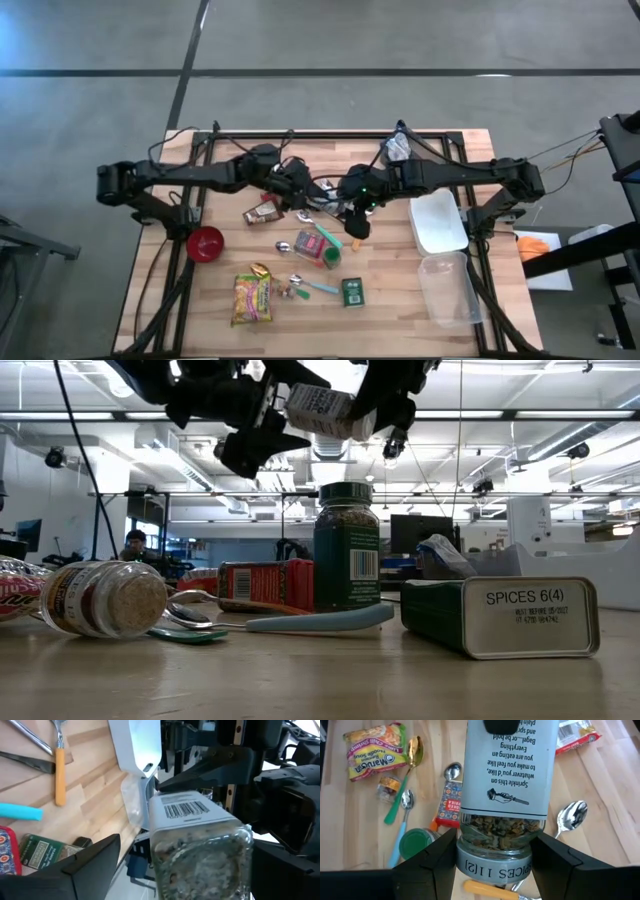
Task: Pick & Place Food Item
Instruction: Put the white seasoning bottle into the white bin
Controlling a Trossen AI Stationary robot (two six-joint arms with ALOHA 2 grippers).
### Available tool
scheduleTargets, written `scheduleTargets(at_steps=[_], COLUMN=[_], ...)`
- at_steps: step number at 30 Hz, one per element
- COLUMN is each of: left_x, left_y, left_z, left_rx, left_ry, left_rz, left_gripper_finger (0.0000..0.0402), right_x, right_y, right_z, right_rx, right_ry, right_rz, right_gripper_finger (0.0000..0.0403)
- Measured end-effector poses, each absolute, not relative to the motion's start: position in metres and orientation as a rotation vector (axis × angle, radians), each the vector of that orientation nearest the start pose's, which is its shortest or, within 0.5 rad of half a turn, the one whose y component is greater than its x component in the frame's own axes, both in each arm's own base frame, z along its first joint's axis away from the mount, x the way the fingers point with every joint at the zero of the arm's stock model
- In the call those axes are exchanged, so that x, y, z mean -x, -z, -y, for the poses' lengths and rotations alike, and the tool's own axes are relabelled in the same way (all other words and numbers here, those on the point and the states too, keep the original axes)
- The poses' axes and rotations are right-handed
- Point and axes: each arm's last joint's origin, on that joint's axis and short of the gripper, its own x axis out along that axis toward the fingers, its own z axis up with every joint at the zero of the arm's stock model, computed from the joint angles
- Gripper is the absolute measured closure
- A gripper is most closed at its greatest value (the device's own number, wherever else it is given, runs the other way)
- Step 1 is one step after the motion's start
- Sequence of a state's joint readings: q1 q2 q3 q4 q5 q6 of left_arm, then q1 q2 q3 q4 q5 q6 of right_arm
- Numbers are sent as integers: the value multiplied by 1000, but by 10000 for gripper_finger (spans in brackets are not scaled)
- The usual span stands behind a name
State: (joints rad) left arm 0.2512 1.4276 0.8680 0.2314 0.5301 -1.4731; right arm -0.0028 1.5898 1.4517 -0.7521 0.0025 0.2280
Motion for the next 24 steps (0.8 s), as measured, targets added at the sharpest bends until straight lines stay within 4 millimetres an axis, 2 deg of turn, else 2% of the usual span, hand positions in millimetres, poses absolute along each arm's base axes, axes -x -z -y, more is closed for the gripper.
scheduleTargets(at_steps=[3, 6, 15, 21, 24], left_x=[-304, -304, -304, -304, -304], left_y=[-256, -256, -256, -256, -256], left_z=[-62, -62, -63, -63, -63], left_rx=[1579, 1578, 1582, 1576, 1561], left_ry=[26, 30, 33, 36, 50], left_rz=[-463, -464, -468, -471, -473], left_gripper_finger=[27, 57, 218, 217, 217], right_x=[-337, -337, -336, -336, -337], right_y=[-318, -318, -318, -318, -318], right_z=[1, 1, -1, -5, -5], right_rx=[-212, -208, -203, -205, -237], right_ry=[106, 104, 104, 100, 106], right_rz=[-886, -886, -892, -889, -886], right_gripper_finger=[206, 206, 206, 205, 171])
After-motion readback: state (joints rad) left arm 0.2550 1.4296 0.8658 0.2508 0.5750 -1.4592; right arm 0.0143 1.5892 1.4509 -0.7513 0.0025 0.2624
